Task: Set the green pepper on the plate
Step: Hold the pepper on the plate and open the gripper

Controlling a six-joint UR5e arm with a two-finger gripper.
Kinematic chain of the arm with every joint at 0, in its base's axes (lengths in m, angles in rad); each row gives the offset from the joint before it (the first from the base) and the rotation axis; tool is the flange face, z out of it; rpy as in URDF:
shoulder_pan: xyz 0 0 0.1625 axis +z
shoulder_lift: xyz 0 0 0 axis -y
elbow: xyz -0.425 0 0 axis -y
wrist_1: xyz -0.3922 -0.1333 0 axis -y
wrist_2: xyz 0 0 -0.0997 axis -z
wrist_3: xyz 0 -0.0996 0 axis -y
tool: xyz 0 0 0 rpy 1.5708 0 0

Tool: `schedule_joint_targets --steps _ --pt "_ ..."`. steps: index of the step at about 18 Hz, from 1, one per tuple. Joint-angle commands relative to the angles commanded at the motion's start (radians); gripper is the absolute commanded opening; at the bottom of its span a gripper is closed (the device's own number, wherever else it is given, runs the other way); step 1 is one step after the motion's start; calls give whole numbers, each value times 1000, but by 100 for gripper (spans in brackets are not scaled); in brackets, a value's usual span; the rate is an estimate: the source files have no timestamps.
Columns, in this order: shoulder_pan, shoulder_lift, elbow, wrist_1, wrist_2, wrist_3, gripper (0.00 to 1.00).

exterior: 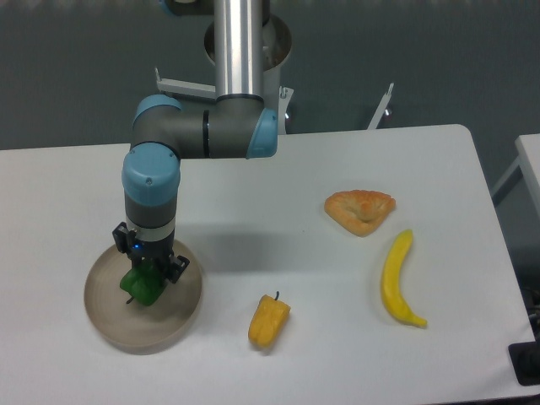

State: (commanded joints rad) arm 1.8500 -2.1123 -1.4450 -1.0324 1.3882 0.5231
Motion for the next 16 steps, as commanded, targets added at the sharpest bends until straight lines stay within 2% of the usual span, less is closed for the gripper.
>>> schedule_joint_targets --steps 16 --pt "0 -6 -8 -2 0 5 38"
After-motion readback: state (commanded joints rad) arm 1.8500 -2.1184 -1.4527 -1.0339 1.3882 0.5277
